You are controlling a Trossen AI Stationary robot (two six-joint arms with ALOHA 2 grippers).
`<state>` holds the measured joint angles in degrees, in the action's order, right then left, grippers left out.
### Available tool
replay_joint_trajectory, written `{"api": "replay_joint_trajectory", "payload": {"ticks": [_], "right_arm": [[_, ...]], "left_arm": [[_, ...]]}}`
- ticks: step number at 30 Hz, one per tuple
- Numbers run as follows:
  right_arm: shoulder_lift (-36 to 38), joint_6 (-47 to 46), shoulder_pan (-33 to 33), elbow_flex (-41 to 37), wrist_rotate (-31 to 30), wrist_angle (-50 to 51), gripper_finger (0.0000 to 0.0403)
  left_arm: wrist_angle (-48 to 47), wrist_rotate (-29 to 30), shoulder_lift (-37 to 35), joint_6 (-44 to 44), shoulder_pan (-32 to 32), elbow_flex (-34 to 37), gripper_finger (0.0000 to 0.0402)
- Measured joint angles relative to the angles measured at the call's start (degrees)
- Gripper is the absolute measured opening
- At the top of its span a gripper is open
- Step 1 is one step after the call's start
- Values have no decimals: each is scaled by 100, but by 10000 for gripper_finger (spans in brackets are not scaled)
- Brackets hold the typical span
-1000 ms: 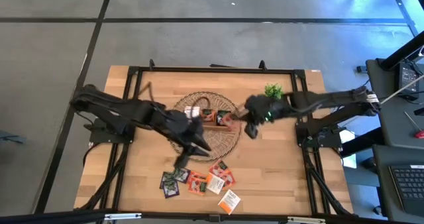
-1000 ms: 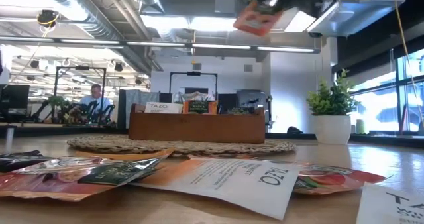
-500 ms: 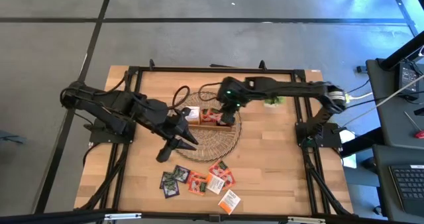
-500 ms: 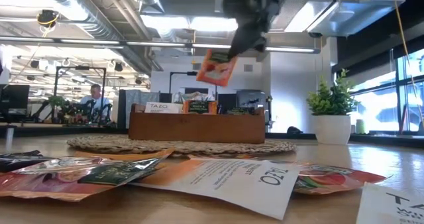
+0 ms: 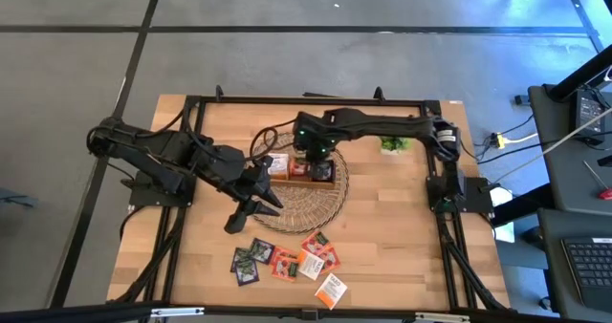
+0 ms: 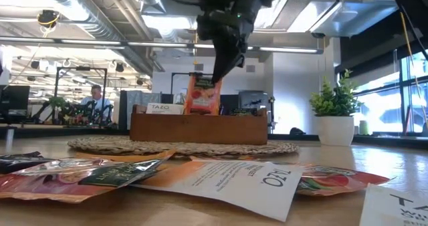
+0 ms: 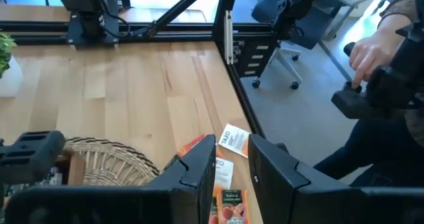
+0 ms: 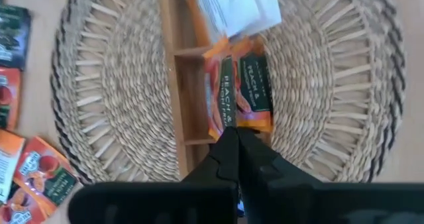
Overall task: Pick & Place Tea
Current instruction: Put the orange tea bag into the middle section of the wooden organizer
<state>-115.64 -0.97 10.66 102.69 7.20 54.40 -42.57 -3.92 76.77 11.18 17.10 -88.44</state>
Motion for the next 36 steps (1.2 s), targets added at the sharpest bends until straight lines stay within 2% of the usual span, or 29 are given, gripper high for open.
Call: {"api": "replay_joint_trajectory", "payload": {"ticks": [7, 12, 21, 27, 31, 36], "right_arm": [[-109, 2, 2, 0, -91, -9, 5], [-106, 3, 0, 0, -227, -24, 23], [-106, 41, 0, 0, -221, -140, 29], [39, -437, -45, -9, -79, -35, 29], [288, -639, -445, 0, 32, -56, 29], [314, -919, -1325, -1, 48, -24, 30]], "left_arm": [[-6, 28, 2, 1, 0, 0, 86], [-6, 291, 2, 2, 0, 0, 86], [-6, 291, 2, 6, 0, 0, 86], [27, 291, 2, 15, 0, 0, 86], [231, 289, 2, 66, 4, 0, 86], [598, 289, 2, 523, 4, 0, 86]]}}
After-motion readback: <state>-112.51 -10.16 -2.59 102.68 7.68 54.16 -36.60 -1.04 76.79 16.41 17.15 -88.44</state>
